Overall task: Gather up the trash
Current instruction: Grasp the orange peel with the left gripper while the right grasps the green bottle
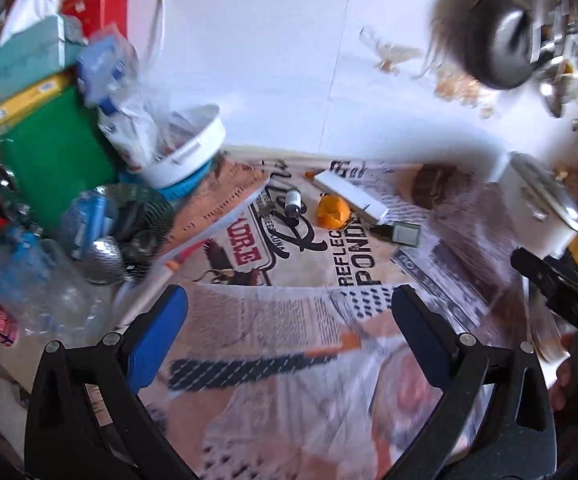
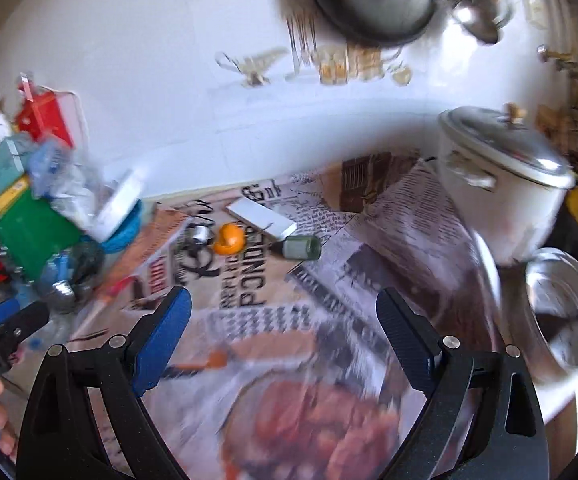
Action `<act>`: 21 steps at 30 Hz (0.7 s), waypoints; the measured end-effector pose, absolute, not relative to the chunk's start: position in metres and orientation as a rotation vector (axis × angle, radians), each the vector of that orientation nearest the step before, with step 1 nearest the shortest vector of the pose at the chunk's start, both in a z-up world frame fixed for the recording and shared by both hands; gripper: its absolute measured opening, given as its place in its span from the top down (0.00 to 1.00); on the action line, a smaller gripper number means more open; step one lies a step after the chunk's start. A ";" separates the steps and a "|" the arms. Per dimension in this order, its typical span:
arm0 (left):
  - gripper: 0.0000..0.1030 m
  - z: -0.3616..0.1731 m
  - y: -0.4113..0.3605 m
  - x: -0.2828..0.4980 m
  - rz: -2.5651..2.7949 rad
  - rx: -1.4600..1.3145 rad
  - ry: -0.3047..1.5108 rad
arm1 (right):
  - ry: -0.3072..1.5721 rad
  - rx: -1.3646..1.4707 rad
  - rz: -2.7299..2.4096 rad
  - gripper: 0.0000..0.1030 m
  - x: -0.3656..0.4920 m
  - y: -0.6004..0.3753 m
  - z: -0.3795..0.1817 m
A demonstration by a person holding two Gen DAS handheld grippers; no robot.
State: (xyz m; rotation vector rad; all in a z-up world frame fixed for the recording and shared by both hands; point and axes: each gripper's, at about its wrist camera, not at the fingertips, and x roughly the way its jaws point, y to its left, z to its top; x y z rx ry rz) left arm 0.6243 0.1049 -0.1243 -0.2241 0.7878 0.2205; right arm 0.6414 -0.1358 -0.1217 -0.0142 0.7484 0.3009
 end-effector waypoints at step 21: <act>0.01 -0.232 0.113 0.761 0.322 -0.284 1.014 | 1.013 0.020 0.340 0.39 0.809 -0.096 -0.260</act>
